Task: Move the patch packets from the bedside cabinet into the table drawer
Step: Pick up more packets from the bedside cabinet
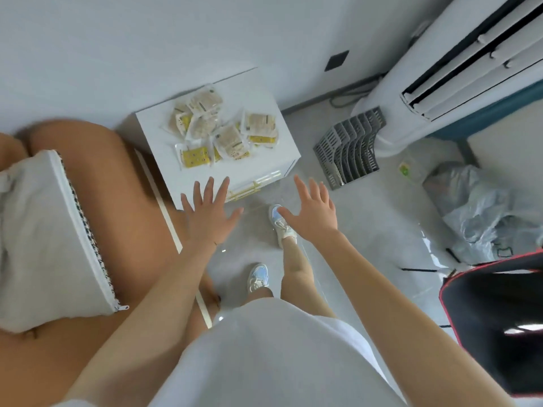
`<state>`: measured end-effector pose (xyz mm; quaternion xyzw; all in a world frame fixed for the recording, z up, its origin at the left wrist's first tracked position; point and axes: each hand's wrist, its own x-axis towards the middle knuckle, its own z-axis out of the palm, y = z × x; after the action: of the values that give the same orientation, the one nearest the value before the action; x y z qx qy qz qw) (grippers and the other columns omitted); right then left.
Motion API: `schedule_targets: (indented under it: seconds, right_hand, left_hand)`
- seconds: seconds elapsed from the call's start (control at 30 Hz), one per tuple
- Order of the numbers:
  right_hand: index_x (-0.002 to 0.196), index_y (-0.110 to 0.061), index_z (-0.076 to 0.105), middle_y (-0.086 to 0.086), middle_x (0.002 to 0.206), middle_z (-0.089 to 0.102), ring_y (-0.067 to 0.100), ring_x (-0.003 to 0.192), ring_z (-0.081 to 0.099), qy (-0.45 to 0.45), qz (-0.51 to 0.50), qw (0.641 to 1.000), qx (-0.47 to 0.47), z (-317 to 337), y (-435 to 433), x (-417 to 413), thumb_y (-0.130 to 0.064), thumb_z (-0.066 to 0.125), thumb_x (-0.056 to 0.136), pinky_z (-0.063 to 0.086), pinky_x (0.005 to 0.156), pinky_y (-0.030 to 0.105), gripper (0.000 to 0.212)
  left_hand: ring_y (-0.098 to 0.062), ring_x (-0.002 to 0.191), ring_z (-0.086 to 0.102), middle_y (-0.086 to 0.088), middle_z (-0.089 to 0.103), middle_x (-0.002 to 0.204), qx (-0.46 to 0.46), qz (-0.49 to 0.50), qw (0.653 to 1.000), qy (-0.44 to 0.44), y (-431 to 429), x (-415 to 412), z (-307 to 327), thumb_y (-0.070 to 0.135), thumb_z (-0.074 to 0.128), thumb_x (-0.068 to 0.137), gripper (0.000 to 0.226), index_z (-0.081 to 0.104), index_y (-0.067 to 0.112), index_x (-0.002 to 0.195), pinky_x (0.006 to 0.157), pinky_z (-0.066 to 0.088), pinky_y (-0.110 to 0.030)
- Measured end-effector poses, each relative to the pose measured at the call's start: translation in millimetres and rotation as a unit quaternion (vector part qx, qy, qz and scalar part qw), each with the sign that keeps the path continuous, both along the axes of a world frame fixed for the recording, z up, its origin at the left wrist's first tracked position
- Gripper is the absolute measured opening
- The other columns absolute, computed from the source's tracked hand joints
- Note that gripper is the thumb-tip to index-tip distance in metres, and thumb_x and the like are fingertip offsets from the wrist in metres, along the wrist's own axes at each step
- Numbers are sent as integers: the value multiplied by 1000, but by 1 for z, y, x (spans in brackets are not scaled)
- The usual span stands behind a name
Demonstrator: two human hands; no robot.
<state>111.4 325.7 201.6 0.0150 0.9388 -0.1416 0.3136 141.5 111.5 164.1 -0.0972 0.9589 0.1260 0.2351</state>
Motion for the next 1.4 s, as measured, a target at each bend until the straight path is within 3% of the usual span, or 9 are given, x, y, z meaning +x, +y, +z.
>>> schedule_targets:
  seconds: [0.47, 0.7, 0.83, 0.97, 1.1, 1.2, 1.4]
  right_hand:
    - [153, -35, -6, -2, 162, -2, 25, 149, -6, -53, 170, 984, 9, -55, -24, -173, -58, 50, 90, 18, 117, 43, 87]
    - [153, -34, -2, -3, 162, -3, 25, 149, -2, -88, 144, 986, -3, -141, -57, -238, -56, 58, 86, 20, 116, 47, 93]
    - [154, -31, 1, -1, 162, -7, 28, 149, -3, -80, 116, 990, -11, -201, -64, -264, -51, 68, 82, 17, 117, 50, 100]
    - [154, -32, 0, 1, 162, -9, 26, 149, -6, -60, 91, 994, -29, -239, -68, -277, -53, 70, 79, 11, 118, 48, 105]
    - [154, -27, 3, 6, 162, -3, 25, 149, -3, -58, 75, 995, -42, -253, -75, -280, -48, 72, 79, 15, 117, 50, 105]
    - [154, -23, 8, 8, 159, 13, 28, 146, 13, -23, 80, 996, -25, -251, -82, -278, -46, 74, 78, 22, 114, 49, 104]
    - [152, -16, 14, 15, 141, 32, 34, 131, 30, -9, 60, 998, 28, -250, -91, -277, -53, 77, 70, 28, 108, 46, 110]
  left_hand:
    - [-29, 147, -6, -2, 4, 160, 15, 236, 970, -56, -20, -123, -53, 57, 38, 93, 70, 6, 33, 151, 112, -11, -57]
    - [-26, 147, -7, -3, -4, 160, 46, 298, 948, -98, -66, -141, -139, 52, 38, 95, 70, 1, 33, 151, 115, -7, -51]
    - [-25, 147, -2, -6, -1, 160, 29, 332, 941, -65, -94, -152, -191, 41, 33, 99, 62, 1, 31, 151, 116, -2, -50]
    - [-27, 147, -2, -7, -2, 160, 46, 320, 946, -38, -116, -158, -222, 43, 48, 94, 74, 4, 25, 152, 116, 2, -52]
    - [-32, 146, 3, -11, 6, 159, 53, 289, 956, 1, -115, -154, -234, 43, 58, 89, 82, 9, 20, 152, 115, 8, -53]
    - [-38, 137, 27, -20, 31, 148, 33, 284, 957, 53, -113, -153, -237, 40, 66, 84, 87, 19, 8, 149, 112, 22, -52]
    - [-33, 120, 37, -21, 40, 128, 71, 371, 922, 88, -107, -167, -223, 24, 78, 75, 97, 17, 5, 148, 103, 34, -41]
